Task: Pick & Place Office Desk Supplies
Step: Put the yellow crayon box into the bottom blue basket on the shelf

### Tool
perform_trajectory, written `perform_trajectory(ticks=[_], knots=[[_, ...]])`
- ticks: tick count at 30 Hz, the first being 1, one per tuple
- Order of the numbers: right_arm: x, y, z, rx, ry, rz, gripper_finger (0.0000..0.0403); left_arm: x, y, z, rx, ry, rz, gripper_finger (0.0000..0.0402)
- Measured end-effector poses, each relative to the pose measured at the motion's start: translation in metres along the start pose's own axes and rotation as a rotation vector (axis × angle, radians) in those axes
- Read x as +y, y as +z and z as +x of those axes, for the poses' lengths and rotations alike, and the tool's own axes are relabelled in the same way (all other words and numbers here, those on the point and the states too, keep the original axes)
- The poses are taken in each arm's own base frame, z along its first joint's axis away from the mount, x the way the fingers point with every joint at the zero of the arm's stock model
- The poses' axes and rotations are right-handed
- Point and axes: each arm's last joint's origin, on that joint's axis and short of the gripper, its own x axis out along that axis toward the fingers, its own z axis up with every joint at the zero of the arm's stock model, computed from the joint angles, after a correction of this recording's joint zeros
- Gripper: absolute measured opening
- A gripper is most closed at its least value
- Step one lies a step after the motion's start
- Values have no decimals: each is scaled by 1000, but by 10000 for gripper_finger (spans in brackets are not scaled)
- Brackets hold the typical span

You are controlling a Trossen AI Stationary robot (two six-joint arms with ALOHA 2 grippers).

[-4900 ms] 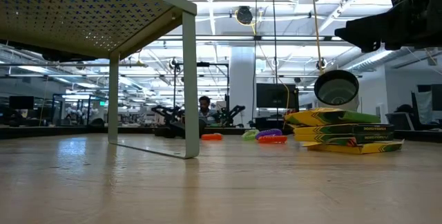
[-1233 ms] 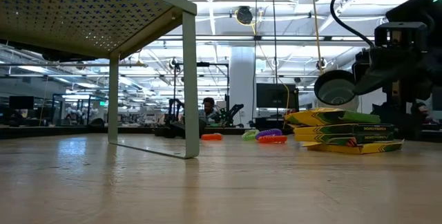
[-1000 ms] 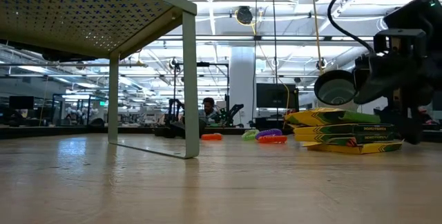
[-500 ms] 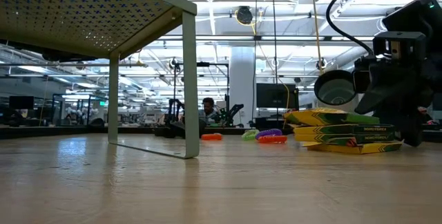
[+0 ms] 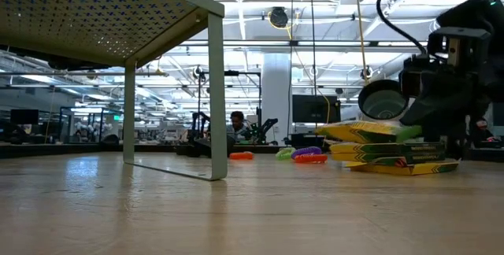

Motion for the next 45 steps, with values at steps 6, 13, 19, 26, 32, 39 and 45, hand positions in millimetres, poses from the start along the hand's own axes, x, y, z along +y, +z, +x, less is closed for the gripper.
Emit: perform_trajectory(ticks=[6, 13, 19, 26, 32, 39, 45], knots=[[5, 3, 0, -33, 48, -66, 28, 0, 0, 0, 0, 0, 0, 269], [12, 8, -1, -99, 119, -173, 34, 0, 0, 0, 0, 0, 0, 269], [27, 18, -6, -256, 230, -361, 24, 0, 0, 0, 0, 0, 0, 269], [39, 25, -12, -403, 315, -564, 31, 0, 0, 0, 0, 0, 0, 269], [40, 26, -11, -416, 289, -674, 25, 0, 0, 0, 0, 0, 0, 269], [47, 32, -10, -464, 276, -795, 30, 1, 0, 0, -1, 18, 76, 269], [47, 48, -11, -538, 231, -775, 25, 3, 1, 1, 13, 76, 433, 269]])
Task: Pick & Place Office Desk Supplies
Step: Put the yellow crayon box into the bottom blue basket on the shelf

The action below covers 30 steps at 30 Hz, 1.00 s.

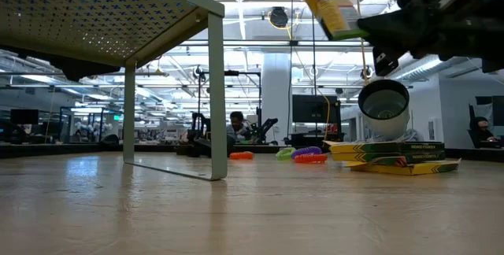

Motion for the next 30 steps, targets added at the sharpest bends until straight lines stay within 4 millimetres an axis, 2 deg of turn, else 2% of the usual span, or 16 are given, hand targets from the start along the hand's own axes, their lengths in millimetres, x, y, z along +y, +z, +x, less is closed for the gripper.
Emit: perform_trajectory(ticks=[7, 10, 16, 23, 27, 30], knots=[[-17, 6, -1, -37, -100, 52, 26, 0, 0, 0, -6, -6, 280, 269], [-20, 6, -2, -41, -116, 47, 26, 1, 6, 0, -89, -46, 277, 269], [-24, 7, -2, -54, -177, 8, 28, 3, 32, -8, -541, -355, -23, 269], [-26, 13, -3, -103, -184, 2, 28, 22, 56, -25, -976, -538, -348, 269], [-25, 12, -3, -103, -182, 5, 28, 28, 61, -32, -1069, -733, -546, 269], [-26, 12, -3, -103, -182, 7, 26, 31, 62, -34, -1069, -782, -657, 269]])
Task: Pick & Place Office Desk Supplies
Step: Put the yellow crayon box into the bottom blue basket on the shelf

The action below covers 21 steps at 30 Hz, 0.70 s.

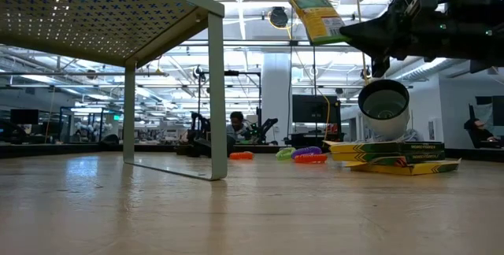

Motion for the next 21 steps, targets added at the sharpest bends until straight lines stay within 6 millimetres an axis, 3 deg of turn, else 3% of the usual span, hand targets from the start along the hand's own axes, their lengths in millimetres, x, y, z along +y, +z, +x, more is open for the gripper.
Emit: perform_trajectory(ticks=[4, 10, 13, 17, 21], knots=[[0, 0, 0, 1, 0, 22, 28, 2, -4, 0, 40, 85, -135, 269], [0, 0, 0, 2, 3, 23, 26, 12, -23, 3, 175, 449, -226, 269], [0, 1, 1, -6, 5, 22, 27, 13, -36, 10, 248, 490, -303, 269], [2, 6, 10, -18, 15, 14, 29, 16, -48, 33, 356, 518, -390, 269], [6, 8, 27, 8, 81, -4, 26, 21, -58, 71, 468, 474, -377, 269]])
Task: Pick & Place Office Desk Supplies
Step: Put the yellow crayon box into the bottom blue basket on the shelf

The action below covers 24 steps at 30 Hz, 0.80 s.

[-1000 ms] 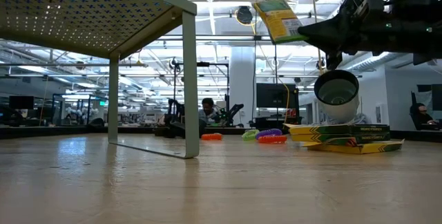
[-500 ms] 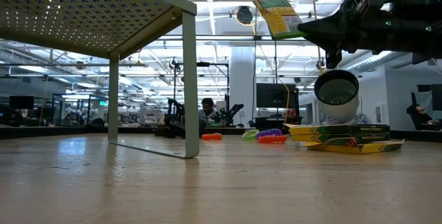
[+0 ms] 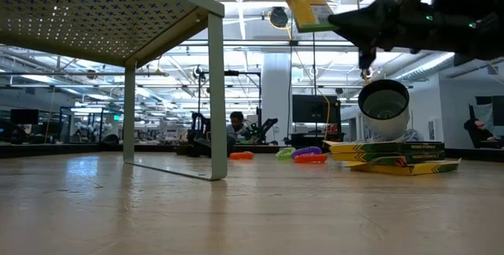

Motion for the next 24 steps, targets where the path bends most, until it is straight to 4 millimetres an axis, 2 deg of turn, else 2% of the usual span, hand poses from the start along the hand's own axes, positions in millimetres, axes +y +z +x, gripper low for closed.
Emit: perform_trajectory(ticks=[8, 13, 18, 24], knots=[[8, -8, 28, 55, 52, -36, 30, -34, 15, 83, 154, -204, 47, 269], [14, -7, 34, 47, 78, -42, 26, -44, 9, 127, 252, -198, 56, 269], [18, -7, 34, 46, 94, -42, 30, -48, -2, 156, 305, -180, 75, 269], [19, -7, 34, 39, 99, -55, 26, -47, -11, 171, 325, -170, 96, 269]])
